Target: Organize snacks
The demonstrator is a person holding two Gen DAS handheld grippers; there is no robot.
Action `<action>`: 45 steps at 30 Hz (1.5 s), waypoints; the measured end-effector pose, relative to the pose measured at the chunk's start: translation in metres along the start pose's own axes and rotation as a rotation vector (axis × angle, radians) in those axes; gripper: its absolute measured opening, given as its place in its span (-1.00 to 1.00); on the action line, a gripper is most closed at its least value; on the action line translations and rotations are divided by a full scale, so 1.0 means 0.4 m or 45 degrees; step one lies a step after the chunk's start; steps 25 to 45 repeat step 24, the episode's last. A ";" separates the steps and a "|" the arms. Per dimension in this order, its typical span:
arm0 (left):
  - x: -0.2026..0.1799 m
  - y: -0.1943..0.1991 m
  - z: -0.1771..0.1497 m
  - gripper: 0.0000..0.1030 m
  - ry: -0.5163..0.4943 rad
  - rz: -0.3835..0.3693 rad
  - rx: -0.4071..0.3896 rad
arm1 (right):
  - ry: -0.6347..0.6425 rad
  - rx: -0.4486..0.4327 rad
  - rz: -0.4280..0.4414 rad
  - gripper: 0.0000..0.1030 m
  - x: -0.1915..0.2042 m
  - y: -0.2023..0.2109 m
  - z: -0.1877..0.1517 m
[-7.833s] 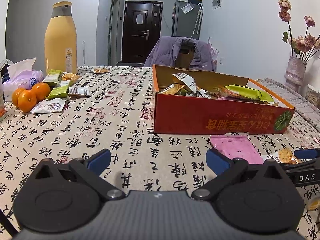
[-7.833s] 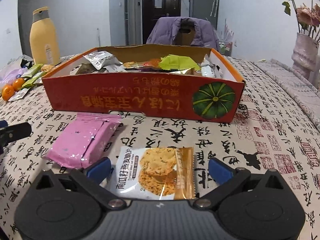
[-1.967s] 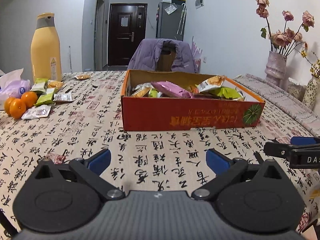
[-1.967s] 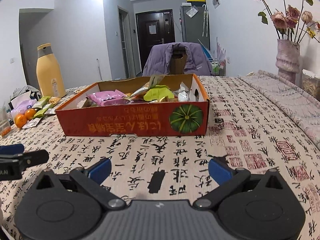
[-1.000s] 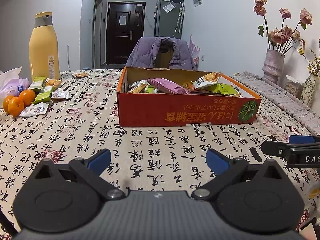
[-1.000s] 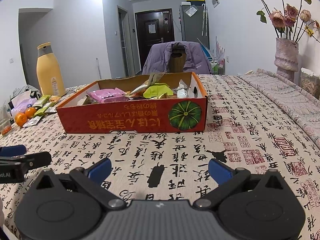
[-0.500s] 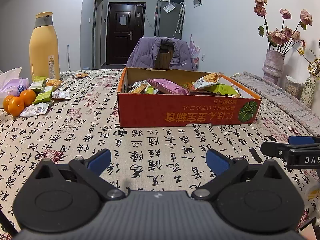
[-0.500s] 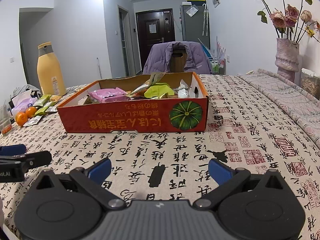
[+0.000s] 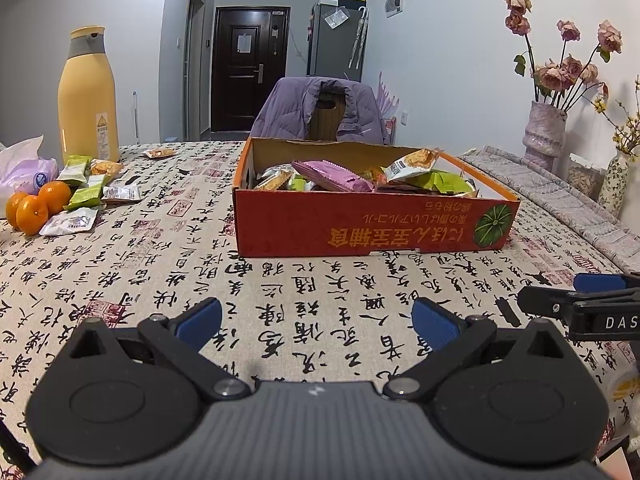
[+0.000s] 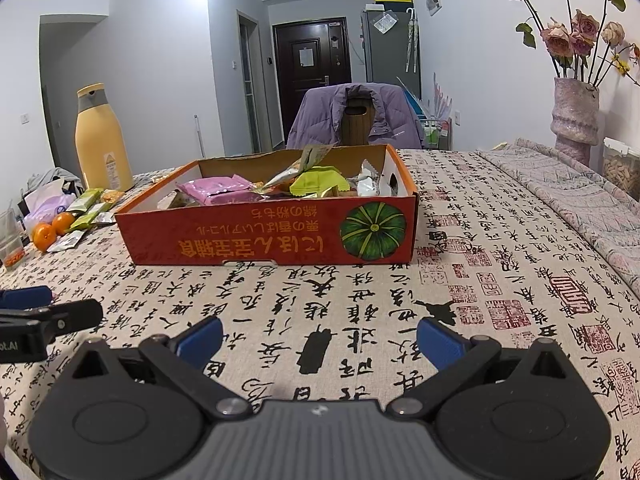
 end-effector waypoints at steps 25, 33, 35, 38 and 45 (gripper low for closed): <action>0.002 0.004 0.001 1.00 0.025 -0.004 -0.018 | 0.004 0.016 0.010 1.00 0.006 -0.007 -0.013; 0.002 0.004 0.001 1.00 0.025 -0.004 -0.018 | 0.004 0.016 0.010 1.00 0.006 -0.007 -0.013; 0.002 0.004 0.001 1.00 0.025 -0.004 -0.018 | 0.004 0.016 0.010 1.00 0.006 -0.007 -0.013; 0.002 0.004 0.001 1.00 0.025 -0.004 -0.018 | 0.004 0.016 0.010 1.00 0.006 -0.007 -0.013; 0.002 0.004 0.001 1.00 0.025 -0.004 -0.018 | 0.004 0.016 0.010 1.00 0.006 -0.007 -0.013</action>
Point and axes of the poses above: each gripper's, at about its wrist camera, not at the fingertips, and y roughly against the way its jaws point, x to its left, z to its top, the point moved 4 cm from there along -y, roughly the way its jaws point, and after that the axes turned 5 degrees about x, right-handed, at the moved point
